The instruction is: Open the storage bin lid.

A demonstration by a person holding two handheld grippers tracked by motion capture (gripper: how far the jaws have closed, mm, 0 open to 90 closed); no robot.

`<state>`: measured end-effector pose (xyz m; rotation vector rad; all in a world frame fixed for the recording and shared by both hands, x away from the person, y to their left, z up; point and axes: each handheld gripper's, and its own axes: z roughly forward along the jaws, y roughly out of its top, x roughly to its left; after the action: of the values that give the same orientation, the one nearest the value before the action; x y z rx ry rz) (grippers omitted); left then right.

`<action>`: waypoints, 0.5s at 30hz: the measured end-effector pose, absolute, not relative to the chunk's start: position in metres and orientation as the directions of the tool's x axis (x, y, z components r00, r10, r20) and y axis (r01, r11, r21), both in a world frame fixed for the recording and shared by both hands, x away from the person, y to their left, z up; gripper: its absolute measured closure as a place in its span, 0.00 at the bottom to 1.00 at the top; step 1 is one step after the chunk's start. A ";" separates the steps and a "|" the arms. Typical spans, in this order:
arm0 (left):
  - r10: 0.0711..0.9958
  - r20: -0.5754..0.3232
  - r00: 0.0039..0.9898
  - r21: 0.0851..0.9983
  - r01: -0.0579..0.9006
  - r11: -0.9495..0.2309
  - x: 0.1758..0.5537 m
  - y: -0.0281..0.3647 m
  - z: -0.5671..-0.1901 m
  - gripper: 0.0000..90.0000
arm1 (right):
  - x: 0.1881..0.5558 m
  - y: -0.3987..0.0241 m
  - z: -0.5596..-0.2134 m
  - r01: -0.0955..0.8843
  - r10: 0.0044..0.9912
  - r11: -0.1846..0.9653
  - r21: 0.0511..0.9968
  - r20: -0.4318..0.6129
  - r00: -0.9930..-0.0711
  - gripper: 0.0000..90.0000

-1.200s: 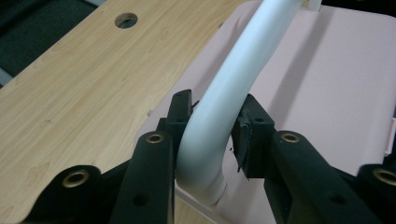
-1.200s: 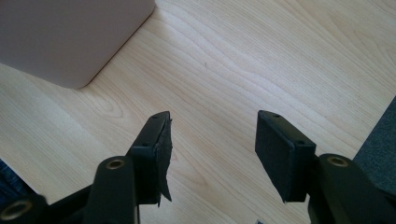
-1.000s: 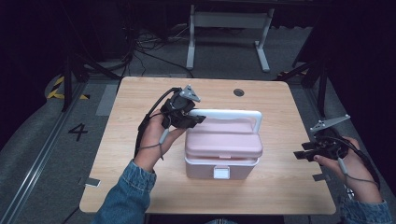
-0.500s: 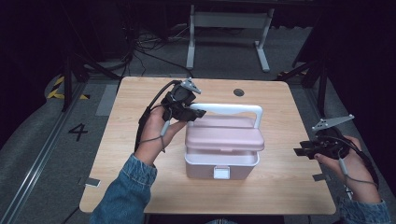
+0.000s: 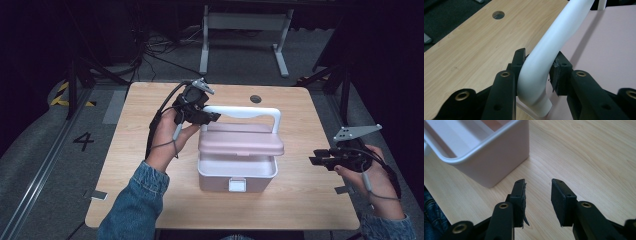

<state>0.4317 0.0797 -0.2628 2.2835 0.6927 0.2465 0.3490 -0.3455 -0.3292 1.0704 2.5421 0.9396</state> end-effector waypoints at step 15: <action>0.568 -0.043 0.822 0.703 0.429 -0.567 0.443 0.084 -0.263 0.76 | 0.338 -0.327 -0.318 0.405 0.626 0.495 0.769 0.008 -0.780 0.91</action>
<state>0.4432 0.0836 -0.2635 2.2591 0.7272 0.2420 0.3377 -0.3267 -0.3180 0.8743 2.4696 1.1624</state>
